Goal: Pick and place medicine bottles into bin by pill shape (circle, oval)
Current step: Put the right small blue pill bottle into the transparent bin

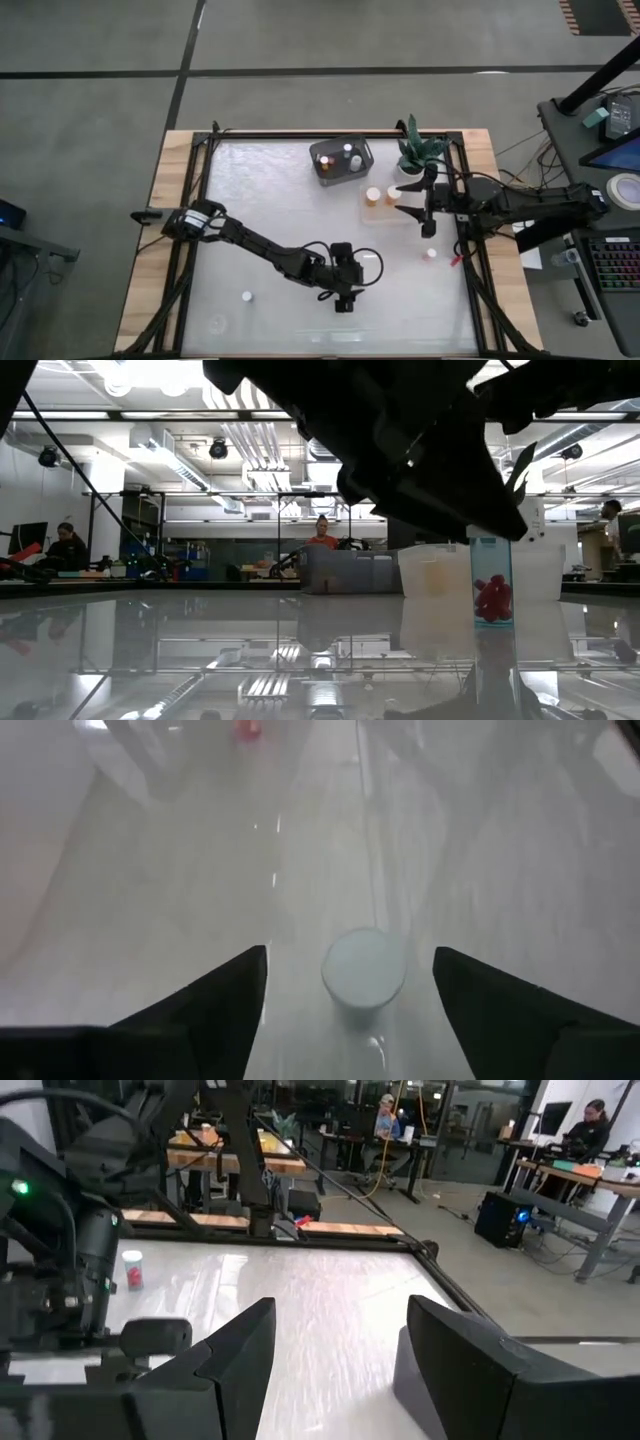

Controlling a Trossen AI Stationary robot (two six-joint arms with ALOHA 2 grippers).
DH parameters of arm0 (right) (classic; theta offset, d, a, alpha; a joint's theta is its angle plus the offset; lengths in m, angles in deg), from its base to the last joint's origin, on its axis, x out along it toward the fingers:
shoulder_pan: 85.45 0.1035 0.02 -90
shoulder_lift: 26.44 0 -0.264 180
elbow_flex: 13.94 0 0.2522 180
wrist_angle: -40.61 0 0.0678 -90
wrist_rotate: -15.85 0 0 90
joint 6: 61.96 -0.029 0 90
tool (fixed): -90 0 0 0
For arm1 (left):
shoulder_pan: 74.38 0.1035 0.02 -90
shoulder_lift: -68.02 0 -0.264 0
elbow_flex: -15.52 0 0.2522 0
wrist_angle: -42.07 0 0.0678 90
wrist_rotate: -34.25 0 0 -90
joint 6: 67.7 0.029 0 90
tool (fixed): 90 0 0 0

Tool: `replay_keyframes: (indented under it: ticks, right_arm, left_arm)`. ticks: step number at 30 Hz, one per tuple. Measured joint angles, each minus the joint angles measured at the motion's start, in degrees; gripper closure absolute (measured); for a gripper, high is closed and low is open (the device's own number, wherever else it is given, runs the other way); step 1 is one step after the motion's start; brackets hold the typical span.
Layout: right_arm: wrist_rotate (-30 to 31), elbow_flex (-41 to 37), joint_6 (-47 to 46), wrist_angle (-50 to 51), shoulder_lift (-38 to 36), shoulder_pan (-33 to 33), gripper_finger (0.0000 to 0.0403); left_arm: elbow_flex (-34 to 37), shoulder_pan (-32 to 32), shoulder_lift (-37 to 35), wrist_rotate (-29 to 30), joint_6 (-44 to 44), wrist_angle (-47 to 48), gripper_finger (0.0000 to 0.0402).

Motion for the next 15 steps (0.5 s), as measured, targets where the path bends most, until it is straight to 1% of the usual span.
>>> replay_keyframes:
  ticks: [15]
  right_arm:
    - [0.1,0.0,3.7,-2.8,0.0,0.0,0.0184]
  left_arm:
    - [0.0,0.4,0.0,0.1,1.1,0.7,0.023]
